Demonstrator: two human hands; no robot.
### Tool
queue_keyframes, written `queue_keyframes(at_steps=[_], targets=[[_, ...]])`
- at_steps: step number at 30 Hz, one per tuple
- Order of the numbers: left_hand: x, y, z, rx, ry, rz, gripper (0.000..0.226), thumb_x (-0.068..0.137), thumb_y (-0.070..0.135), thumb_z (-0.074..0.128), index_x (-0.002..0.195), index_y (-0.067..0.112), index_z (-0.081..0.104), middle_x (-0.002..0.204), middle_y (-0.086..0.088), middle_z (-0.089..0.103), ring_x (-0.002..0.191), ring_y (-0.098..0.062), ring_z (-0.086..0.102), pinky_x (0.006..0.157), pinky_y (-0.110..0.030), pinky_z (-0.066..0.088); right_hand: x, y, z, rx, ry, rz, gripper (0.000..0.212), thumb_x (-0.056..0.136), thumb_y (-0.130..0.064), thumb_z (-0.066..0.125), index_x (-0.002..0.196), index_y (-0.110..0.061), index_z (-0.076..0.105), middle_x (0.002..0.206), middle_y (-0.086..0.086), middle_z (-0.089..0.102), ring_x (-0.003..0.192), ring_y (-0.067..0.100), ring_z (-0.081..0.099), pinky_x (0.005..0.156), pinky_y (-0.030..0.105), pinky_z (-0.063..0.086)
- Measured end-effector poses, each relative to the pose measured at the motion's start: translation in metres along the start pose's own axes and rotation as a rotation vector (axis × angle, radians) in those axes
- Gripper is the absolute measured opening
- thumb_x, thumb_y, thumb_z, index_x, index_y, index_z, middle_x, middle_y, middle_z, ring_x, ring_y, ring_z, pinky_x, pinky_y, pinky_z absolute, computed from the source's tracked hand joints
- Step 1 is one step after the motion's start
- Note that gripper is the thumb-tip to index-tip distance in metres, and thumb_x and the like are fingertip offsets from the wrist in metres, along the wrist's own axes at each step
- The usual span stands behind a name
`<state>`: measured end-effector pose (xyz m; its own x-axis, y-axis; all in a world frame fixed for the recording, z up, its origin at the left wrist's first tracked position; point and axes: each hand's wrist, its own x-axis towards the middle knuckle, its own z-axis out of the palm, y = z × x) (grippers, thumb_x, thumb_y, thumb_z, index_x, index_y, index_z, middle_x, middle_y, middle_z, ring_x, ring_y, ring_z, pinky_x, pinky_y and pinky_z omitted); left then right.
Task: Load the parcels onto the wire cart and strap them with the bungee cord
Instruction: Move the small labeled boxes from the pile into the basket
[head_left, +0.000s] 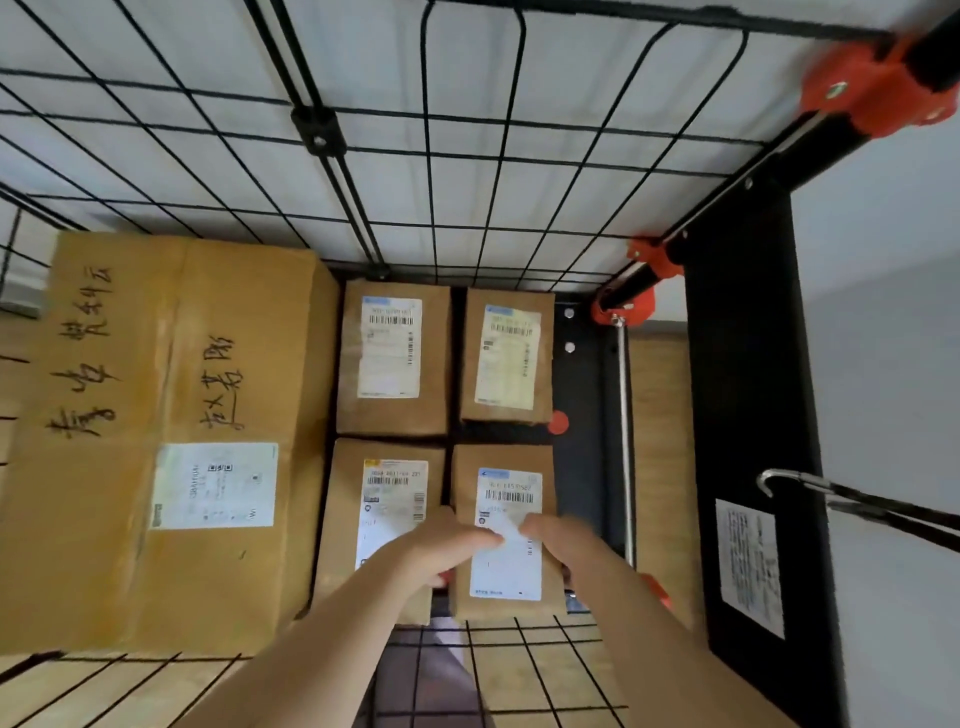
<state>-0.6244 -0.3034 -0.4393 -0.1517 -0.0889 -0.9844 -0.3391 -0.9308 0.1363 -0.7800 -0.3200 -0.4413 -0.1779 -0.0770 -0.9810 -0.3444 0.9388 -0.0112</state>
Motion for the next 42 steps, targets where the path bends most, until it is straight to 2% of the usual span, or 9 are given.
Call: queue_keyframes(at_steps=[5,16,21,25,28,31,34,39,42], targets=[[0.01,0.009,-0.001,0.05,-0.018,-0.018,0.064,0.083,0.034,0.063,0.138,0.017,0.037,0.136,-0.003,0.051,0.124,-0.021,0.047,0.097,-0.036,0.045,0.015,-0.004,0.004,-0.123,0.039,0.0,0.05,0.087,-0.016,0.058,0.134,-0.006,0.041,0.123,0.013,0.058,0.095,0.022,0.055,0.075,0.029,0.046],[0.002,0.01,-0.008,0.164,-0.045,-0.048,0.052,0.091,0.032,0.057,0.136,0.012,0.039,0.137,-0.006,0.049,0.121,-0.022,0.048,0.094,-0.032,0.047,0.017,-0.012,0.011,-0.235,0.068,0.008,0.052,0.085,-0.016,0.06,0.132,-0.003,0.043,0.125,0.013,0.059,0.107,0.027,0.059,0.081,0.03,0.047],[-0.014,0.014,-0.019,0.232,0.101,0.109,0.012,0.088,0.028,0.053,0.089,0.016,0.05,0.08,-0.002,0.046,0.07,-0.017,0.046,0.066,-0.026,0.037,0.0,-0.022,0.009,-0.249,0.138,-0.136,0.043,0.086,-0.017,0.056,0.127,-0.01,0.048,0.12,0.01,0.063,0.098,0.025,0.061,0.083,0.034,0.052],[-0.035,0.015,-0.033,0.217,0.226,0.218,0.033,0.088,0.023,0.05,0.066,0.031,0.027,0.071,0.01,0.03,0.06,-0.006,0.031,0.057,-0.022,0.025,-0.027,-0.03,0.008,-0.27,0.167,-0.244,0.039,0.088,-0.019,0.055,0.125,-0.014,0.046,0.112,0.007,0.064,0.09,0.022,0.061,0.075,0.031,0.05],[-0.057,0.016,-0.044,0.257,0.285,0.248,0.005,0.091,0.027,0.05,0.09,0.025,0.054,0.096,0.008,0.052,0.067,-0.002,0.045,0.057,-0.017,0.034,-0.05,-0.036,0.01,-0.261,0.191,-0.334,0.041,0.088,-0.018,0.053,0.128,-0.017,0.042,0.101,0.002,0.063,0.086,0.02,0.062,0.06,0.025,0.046],[-0.082,0.015,-0.054,0.246,0.335,0.285,0.038,0.091,0.027,0.05,0.129,0.02,0.051,0.132,0.004,0.051,0.073,0.002,0.05,0.065,-0.016,0.043,-0.078,-0.04,0.015,-0.271,0.194,-0.416,0.05,0.09,-0.02,0.051,0.138,-0.022,0.035,0.11,0.003,0.063,0.088,0.019,0.063,0.052,0.022,0.039],[-0.121,0.016,-0.058,0.274,0.395,0.392,0.037,0.095,0.025,0.047,0.131,0.016,0.049,0.125,0.0,0.056,0.086,-0.01,0.057,0.069,-0.019,0.045,-0.114,-0.041,0.021,-0.264,0.181,-0.491,0.06,0.089,-0.019,0.051,0.145,-0.026,0.029,0.125,0.006,0.058,0.101,0.022,0.061,0.062,0.023,0.044],[-0.196,0.012,-0.061,0.271,0.537,0.576,0.028,0.096,0.019,0.043,0.119,0.012,0.057,0.104,-0.001,0.062,0.086,-0.017,0.056,0.077,-0.032,0.051,-0.184,-0.046,0.037,-0.256,0.195,-0.617,0.05,0.09,-0.015,0.052,0.138,-0.022,0.04,0.101,-0.003,0.058,0.102,0.021,0.057,0.093,0.032,0.047],[-0.235,0.001,-0.067,0.256,0.607,0.642,0.034,0.095,0.017,0.043,0.127,0.016,0.054,0.119,0.0,0.061,0.098,-0.015,0.058,0.085,-0.031,0.048,-0.231,-0.041,0.05,-0.25,0.168,-0.684,0.055,0.094,-0.017,0.05,0.145,-0.025,0.03,0.127,0.003,0.054,0.088,0.015,0.053,0.076,0.026,0.046]])
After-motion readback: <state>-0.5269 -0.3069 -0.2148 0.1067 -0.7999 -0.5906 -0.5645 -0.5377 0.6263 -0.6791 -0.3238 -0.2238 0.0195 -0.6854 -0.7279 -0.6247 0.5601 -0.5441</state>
